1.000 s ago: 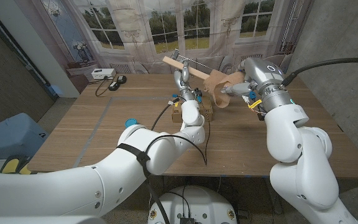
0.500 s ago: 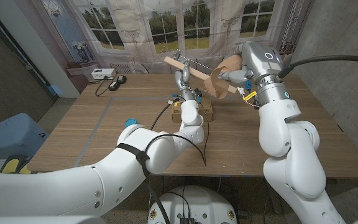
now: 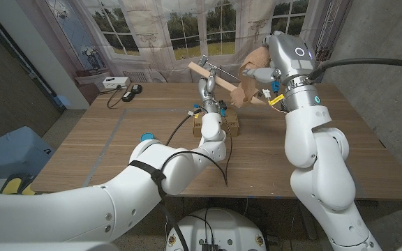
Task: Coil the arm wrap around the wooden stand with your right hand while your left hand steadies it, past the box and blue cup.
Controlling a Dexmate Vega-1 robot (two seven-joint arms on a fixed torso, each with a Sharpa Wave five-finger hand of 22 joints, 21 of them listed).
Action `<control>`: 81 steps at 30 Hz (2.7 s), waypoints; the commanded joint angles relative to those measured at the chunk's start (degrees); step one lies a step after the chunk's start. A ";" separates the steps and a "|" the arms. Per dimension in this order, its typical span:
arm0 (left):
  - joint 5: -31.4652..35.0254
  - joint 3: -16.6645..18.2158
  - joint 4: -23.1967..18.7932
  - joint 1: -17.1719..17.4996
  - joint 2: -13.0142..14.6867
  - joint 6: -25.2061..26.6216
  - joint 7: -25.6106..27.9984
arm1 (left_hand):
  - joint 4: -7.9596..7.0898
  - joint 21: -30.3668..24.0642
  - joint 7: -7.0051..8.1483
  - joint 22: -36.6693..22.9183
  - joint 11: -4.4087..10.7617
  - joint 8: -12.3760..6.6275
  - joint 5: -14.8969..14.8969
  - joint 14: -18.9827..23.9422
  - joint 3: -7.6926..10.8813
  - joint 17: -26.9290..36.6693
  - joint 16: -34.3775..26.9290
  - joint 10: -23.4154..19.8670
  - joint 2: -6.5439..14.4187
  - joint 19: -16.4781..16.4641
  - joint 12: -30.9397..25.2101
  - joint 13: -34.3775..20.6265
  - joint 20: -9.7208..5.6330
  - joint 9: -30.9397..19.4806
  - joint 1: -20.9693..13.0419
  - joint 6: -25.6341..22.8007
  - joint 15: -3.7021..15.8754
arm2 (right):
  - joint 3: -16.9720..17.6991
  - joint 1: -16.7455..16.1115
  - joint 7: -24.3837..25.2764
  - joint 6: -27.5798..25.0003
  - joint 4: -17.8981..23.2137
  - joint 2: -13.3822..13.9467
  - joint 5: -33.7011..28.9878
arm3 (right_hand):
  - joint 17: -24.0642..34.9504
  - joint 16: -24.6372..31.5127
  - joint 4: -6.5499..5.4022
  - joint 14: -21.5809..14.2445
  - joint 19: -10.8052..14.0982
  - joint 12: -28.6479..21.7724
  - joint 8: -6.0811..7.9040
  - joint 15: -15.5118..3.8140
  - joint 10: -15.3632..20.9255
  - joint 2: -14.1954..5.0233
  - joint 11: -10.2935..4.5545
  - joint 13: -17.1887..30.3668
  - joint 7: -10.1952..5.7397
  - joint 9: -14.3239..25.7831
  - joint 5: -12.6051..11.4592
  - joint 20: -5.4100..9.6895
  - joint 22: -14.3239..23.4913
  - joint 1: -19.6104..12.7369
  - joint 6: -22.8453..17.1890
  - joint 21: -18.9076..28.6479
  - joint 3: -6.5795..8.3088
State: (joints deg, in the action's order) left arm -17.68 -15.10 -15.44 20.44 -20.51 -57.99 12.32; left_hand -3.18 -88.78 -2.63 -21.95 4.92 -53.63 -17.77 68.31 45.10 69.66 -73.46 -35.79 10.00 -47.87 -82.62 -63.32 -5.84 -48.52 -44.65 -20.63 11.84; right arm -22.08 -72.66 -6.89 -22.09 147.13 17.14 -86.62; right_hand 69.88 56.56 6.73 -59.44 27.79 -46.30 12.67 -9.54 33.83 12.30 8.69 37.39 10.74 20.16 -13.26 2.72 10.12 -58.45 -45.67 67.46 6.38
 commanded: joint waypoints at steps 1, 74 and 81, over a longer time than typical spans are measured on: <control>-3.14 3.21 -0.01 -0.94 0.89 2.75 -11.91 | -4.66 -0.37 -0.08 -0.12 0.95 -0.49 0.19 0.58 5.21 0.24 -0.01 -1.40 1.00 -0.21 -7.00 -7.64 -5.89 0.01 0.12 -0.63 0.04 | 0.14 3.95 -1.23 1.57 -2.67 -1.72 -0.86 | 0.14 -0.05 0.03 -0.36 0.00 0.23 0.10 -3.13 22.28 -19.29 -13.00 0.32 -11.58 0.39 -0.29 6.12 0.20 -18.85 -17.36 0.37 -0.16; 2.87 33.43 -0.05 -8.28 1.50 30.67 -58.70 | -3.99 -0.63 -0.05 -0.26 0.42 -1.77 0.30 0.64 4.98 0.29 -0.17 -2.35 0.95 -0.45 -7.13 -7.71 -5.30 1.99 -0.52 -1.78 -0.02 | 6.64 19.69 -1.99 -14.54 -18.84 -0.07 12.56 | 0.11 -1.56 -0.43 0.65 -1.71 1.47 -0.52 -3.16 21.09 -19.39 -14.00 1.88 -12.79 0.88 -0.95 7.13 0.13 -18.68 -16.63 0.02 -1.40; 4.47 35.99 -0.05 -8.54 1.18 31.40 -58.45 | -3.98 -0.69 -0.04 -0.35 0.49 -1.88 0.32 0.61 4.95 0.29 -0.18 -2.28 0.94 -0.43 -7.10 -7.72 -5.27 2.05 -0.56 -1.82 -0.02 | 6.40 21.87 -7.14 -20.31 -20.64 2.30 15.27 | 0.10 -1.79 -0.47 0.74 -1.77 1.72 -0.58 -3.17 21.34 -19.45 -13.89 1.66 -12.62 0.85 -1.05 7.08 0.13 -18.77 -16.63 -0.03 -1.57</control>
State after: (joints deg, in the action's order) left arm -15.28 16.72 -15.50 12.29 -18.83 -28.14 -45.39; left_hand -2.86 -89.22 -2.16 -22.04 4.32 -55.13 -17.77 68.58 45.44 69.66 -73.67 -36.40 10.00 -47.88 -82.62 -63.31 -5.84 -46.35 -44.64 -21.59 11.76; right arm -15.63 -54.80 -7.19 -34.71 129.76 16.74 -75.40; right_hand 69.88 55.01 6.41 -59.22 26.27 -44.54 11.88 -9.33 35.34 12.15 8.19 39.09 10.75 20.83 -13.81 2.63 10.14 -58.31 -46.31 67.46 5.12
